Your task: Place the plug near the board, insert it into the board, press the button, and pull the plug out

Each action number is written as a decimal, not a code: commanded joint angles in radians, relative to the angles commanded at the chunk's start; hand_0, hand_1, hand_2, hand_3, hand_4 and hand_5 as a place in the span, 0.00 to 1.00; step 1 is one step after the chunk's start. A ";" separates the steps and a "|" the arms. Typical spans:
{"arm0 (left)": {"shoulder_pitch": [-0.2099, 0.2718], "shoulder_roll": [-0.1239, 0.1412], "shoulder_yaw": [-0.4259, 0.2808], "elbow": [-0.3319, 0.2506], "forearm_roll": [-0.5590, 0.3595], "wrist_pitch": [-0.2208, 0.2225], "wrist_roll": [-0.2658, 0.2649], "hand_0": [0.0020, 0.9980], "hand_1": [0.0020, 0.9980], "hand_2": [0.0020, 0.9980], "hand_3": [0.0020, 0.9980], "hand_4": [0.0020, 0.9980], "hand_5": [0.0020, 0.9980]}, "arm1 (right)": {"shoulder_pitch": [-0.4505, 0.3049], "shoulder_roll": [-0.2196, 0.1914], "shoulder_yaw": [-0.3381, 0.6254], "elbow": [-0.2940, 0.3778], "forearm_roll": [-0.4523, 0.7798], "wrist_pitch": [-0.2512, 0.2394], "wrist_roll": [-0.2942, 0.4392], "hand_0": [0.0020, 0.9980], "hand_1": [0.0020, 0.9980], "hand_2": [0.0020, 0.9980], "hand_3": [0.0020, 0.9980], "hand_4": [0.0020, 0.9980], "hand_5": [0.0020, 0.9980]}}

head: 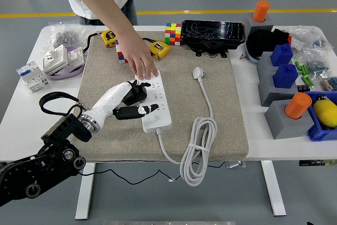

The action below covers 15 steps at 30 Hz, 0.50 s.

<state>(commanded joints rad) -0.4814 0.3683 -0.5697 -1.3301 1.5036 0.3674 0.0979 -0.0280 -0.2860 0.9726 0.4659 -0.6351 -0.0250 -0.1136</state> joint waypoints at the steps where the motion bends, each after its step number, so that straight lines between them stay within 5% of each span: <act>1: -0.001 -0.001 0.001 0.000 0.000 -0.001 0.001 0.78 0.84 0.85 0.80 0.87 0.61 | 0.000 0.000 0.000 0.000 0.000 0.000 0.000 0.68 0.69 0.70 0.60 0.94 0.53; 15: -0.015 -0.008 0.013 -0.008 0.000 -0.010 0.011 0.78 0.84 0.85 0.80 0.86 0.61 | 0.001 0.000 0.001 -0.001 -0.001 0.000 0.000 0.68 0.69 0.70 0.60 0.94 0.53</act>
<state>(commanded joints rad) -0.4959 0.3606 -0.5571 -1.3382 1.5035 0.3572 0.1089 -0.0274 -0.2865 0.9737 0.4654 -0.6362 -0.0246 -0.1140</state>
